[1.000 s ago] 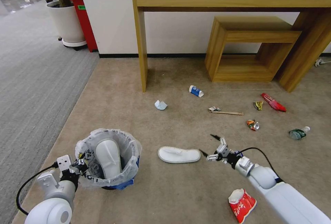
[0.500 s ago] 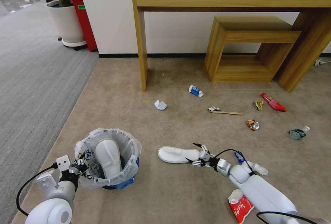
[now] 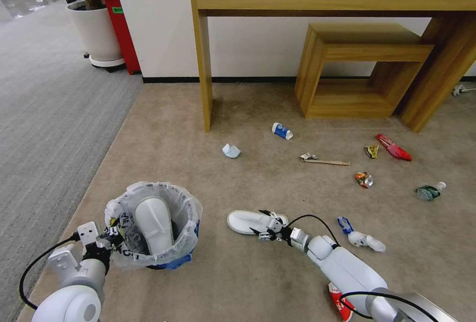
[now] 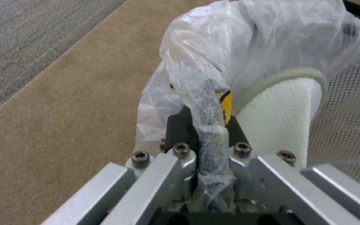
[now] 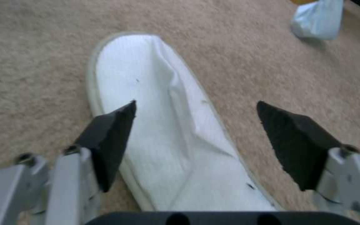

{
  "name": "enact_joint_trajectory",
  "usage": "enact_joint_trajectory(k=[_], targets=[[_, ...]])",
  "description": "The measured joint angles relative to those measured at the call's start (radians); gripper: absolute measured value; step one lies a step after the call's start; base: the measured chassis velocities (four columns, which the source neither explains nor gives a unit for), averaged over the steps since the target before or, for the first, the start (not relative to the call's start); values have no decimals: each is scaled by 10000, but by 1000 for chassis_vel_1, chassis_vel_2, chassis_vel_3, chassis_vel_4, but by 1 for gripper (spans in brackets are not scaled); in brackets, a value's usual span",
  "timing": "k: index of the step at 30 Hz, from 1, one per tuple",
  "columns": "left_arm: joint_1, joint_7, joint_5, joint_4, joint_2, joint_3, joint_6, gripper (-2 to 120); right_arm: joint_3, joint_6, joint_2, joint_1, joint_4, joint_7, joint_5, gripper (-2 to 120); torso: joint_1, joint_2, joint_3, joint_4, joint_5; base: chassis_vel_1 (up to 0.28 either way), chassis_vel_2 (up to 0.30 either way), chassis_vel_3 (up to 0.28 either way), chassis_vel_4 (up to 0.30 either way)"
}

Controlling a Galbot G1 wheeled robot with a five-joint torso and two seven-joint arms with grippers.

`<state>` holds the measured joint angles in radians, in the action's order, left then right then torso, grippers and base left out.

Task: Pick up the trash bin and place the garbage on the floor into it.

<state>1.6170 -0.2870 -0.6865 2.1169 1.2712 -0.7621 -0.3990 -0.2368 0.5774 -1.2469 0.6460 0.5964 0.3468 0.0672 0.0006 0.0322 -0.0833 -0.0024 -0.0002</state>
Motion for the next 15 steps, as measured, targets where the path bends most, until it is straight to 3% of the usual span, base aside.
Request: enact_joint_trajectory(k=[7,15], targets=[[-10,-3,-7,27,-20,61,5,3,29,-132,-96,77,-49,-212,-19,58,0,0,0,1,2,0,0,0,0],[-52,27,-16,38,9,135,68,3,-131,-217,-291,105,-153,-366,-70,52,0,0,0,1,2,0,0,0,0]])
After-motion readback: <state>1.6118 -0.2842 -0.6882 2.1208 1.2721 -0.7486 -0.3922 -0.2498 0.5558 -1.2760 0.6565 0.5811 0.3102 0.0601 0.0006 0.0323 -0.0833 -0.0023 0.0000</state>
